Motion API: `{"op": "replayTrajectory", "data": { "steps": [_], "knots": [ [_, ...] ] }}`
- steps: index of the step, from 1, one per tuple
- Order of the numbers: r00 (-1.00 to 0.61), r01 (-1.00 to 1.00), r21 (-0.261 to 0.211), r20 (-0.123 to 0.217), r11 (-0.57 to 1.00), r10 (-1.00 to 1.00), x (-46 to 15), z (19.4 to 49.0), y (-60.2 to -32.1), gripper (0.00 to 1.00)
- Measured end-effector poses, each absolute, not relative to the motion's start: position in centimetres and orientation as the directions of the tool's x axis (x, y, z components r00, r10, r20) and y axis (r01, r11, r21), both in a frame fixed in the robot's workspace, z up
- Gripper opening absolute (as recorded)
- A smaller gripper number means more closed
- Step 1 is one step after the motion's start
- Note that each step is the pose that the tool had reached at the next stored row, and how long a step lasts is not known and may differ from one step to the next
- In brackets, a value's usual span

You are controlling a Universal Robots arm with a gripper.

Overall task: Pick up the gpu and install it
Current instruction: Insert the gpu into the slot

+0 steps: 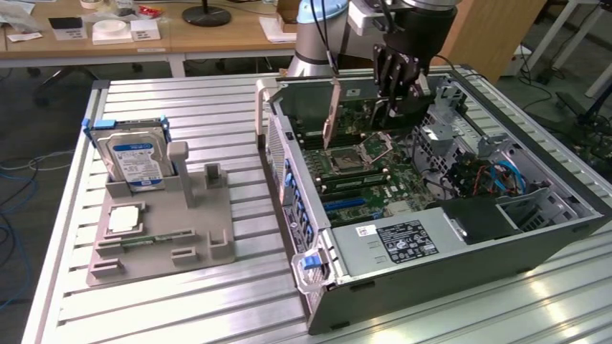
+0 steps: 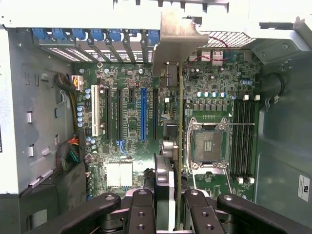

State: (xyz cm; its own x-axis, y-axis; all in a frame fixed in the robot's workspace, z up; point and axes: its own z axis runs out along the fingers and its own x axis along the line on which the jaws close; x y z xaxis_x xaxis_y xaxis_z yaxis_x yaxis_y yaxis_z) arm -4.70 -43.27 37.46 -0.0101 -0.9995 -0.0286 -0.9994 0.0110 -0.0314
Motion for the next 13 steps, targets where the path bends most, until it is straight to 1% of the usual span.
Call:
{"op": "replayTrajectory", "data": {
  "steps": [13],
  "knots": [
    [-0.01,-0.999,-0.03,-0.029,0.011,-1.0,-4.71,37.08,-43.27,0.28]
  ]
}}
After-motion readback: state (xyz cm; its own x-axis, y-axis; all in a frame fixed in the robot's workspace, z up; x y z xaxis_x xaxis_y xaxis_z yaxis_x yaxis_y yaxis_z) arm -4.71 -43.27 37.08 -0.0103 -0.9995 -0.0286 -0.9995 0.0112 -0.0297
